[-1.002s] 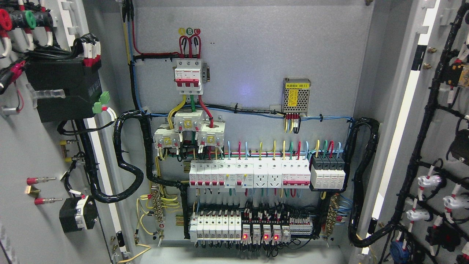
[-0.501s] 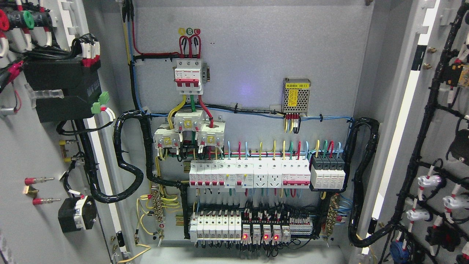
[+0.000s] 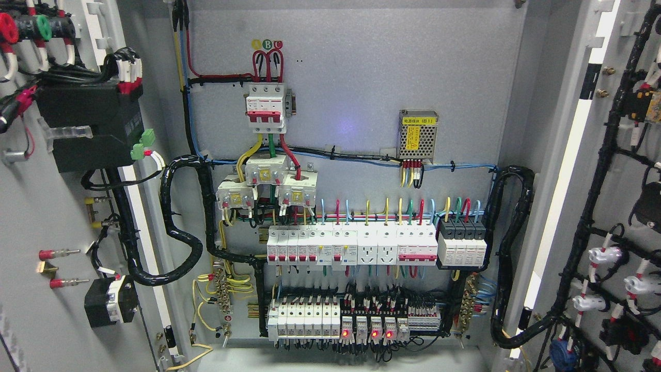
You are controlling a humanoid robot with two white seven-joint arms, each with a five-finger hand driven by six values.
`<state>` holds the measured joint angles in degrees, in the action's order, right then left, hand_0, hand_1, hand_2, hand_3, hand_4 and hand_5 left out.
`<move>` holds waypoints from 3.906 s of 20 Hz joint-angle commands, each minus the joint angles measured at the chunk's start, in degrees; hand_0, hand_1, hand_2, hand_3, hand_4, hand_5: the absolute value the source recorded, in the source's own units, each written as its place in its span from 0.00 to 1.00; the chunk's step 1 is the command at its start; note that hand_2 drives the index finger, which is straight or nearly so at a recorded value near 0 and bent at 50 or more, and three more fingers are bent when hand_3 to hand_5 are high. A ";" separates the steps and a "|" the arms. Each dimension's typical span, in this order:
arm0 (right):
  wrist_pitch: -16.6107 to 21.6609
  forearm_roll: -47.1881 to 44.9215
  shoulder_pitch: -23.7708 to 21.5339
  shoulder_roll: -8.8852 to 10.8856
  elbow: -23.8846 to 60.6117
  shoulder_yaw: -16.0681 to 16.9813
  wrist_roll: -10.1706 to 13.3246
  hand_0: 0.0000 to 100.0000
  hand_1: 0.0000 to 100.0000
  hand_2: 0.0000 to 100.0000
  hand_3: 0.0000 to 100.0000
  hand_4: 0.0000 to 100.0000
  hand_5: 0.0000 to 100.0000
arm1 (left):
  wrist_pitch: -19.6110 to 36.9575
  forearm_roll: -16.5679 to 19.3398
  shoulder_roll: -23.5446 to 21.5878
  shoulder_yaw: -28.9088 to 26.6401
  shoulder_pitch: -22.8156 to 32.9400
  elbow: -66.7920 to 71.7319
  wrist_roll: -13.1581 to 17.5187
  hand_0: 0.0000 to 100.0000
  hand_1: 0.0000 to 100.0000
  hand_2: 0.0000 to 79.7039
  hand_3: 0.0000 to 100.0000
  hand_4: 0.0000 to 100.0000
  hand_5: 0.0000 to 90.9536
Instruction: Open door with both hands
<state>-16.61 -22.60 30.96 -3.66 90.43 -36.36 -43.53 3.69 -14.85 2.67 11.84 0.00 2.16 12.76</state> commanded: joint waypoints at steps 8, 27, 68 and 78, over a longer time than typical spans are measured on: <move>6.49 0.19 -12.67 6.74 9.23 12.89 2.92 0.00 0.00 0.00 0.00 0.00 0.00 | -0.09 0.00 -0.04 -0.06 0.79 0.04 -0.01 0.00 0.00 0.00 0.00 0.00 0.00; 14.15 -0.34 -22.79 7.18 13.89 16.50 9.78 0.00 0.00 0.00 0.00 0.00 0.00 | 0.00 0.00 0.05 0.02 0.79 -0.05 -0.01 0.00 0.00 0.00 0.00 0.00 0.00; 28.73 -0.08 -48.53 7.88 29.01 28.27 10.75 0.00 0.00 0.00 0.00 0.00 0.00 | -0.70 3.08 -0.65 8.81 4.04 -27.54 0.07 0.00 0.00 0.00 0.00 0.00 0.00; 29.79 -0.78 -50.82 7.71 28.04 34.51 10.75 0.00 0.00 0.00 0.00 0.00 0.00 | 0.18 3.34 -5.39 8.73 15.20 -51.53 0.07 0.00 0.00 0.00 0.00 0.00 0.00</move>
<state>13.04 -23.05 -18.41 4.18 117.51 -7.80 -32.79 3.31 -11.76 0.64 18.64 9.67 -27.54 12.85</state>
